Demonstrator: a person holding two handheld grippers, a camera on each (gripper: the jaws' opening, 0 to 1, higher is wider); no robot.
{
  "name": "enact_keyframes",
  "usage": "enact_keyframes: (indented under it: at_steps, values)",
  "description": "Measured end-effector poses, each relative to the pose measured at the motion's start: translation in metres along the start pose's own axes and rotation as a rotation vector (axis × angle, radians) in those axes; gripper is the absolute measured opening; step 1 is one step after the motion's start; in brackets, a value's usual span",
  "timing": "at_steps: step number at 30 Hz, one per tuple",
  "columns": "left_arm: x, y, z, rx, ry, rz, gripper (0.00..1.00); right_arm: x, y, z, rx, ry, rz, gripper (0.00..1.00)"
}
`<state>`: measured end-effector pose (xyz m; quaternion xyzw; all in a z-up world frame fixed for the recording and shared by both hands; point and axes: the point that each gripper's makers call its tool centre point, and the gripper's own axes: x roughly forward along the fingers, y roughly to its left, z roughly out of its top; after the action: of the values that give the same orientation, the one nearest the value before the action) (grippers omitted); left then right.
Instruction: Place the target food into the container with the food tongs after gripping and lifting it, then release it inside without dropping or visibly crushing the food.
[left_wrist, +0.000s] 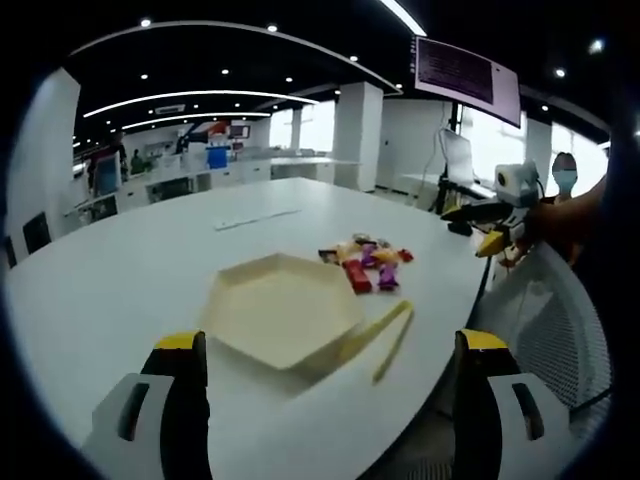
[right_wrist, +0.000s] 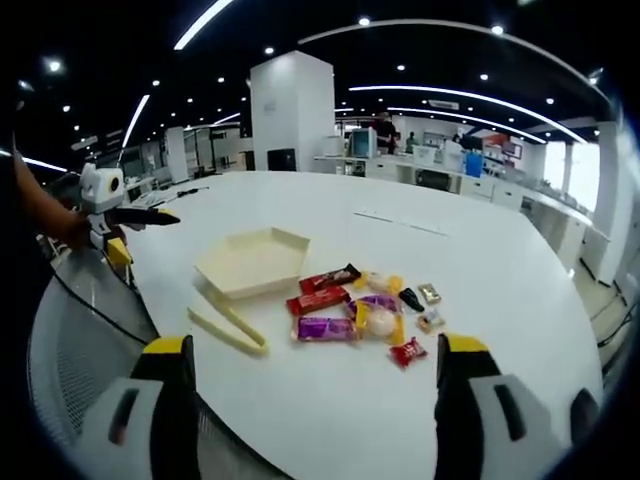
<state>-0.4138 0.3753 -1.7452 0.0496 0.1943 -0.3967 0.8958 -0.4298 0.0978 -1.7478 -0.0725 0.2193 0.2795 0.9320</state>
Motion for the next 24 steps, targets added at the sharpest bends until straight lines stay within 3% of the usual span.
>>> enact_keyframes:
  at_steps: [17, 20, 22, 24]
  values:
    - [0.000, 0.000, -0.001, 0.020, 0.015, 0.002, 0.99, 0.003, 0.007, -0.003, -0.040, 0.002, 0.030, 1.00]
    - [0.000, -0.001, 0.000, 0.023, 0.012, 0.003, 0.99, 0.009, 0.015, 0.003, -0.101, -0.025, 0.073, 0.93]
    - [0.001, -0.001, -0.001, 0.021, 0.016, -0.001, 0.99, 0.019, 0.029, 0.004, -0.192, 0.000, 0.158, 0.88]
    - [0.002, -0.001, -0.003, 0.026, 0.027, -0.002, 0.99, 0.027, 0.037, 0.004, -0.224, 0.011, 0.199, 0.86]
